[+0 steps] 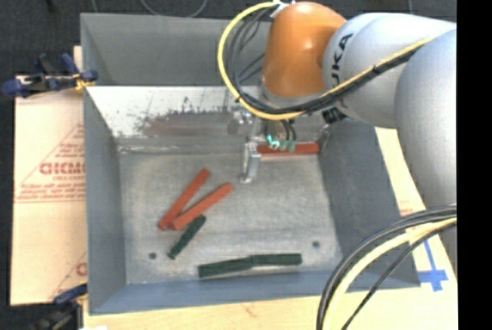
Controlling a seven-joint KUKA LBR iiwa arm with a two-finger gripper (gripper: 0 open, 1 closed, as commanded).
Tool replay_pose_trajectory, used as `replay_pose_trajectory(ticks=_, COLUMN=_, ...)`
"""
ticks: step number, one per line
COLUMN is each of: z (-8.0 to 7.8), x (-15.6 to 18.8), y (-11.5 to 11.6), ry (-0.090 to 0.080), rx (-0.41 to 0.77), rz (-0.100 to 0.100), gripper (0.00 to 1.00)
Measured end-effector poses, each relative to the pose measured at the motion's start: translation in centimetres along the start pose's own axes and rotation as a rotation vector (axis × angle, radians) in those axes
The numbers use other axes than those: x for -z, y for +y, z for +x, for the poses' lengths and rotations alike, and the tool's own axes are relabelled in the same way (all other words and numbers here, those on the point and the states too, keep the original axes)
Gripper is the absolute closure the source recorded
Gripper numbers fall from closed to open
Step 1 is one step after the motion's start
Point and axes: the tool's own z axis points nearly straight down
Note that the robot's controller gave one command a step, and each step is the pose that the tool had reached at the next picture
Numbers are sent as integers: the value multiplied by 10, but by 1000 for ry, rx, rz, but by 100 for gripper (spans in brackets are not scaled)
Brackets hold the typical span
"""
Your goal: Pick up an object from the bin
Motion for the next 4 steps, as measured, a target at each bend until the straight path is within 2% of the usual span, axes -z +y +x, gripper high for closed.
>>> replay_pose_trajectory(ticks=1, z=38, x=-71, y=48, ry=-2, rx=267, rz=0, gripper=0)
replay_pose_trajectory(ticks=2, z=36, x=-69, y=47, ry=-7, rx=263, rz=0, gripper=100)
replay_pose_trajectory(ticks=3, z=83, x=55, y=66, ry=-14, rx=232, rz=-1, gripper=100)
replay_pose_trajectory(ticks=4, z=45, x=40, y=118, ry=-9, rx=672, rz=1, gripper=100)
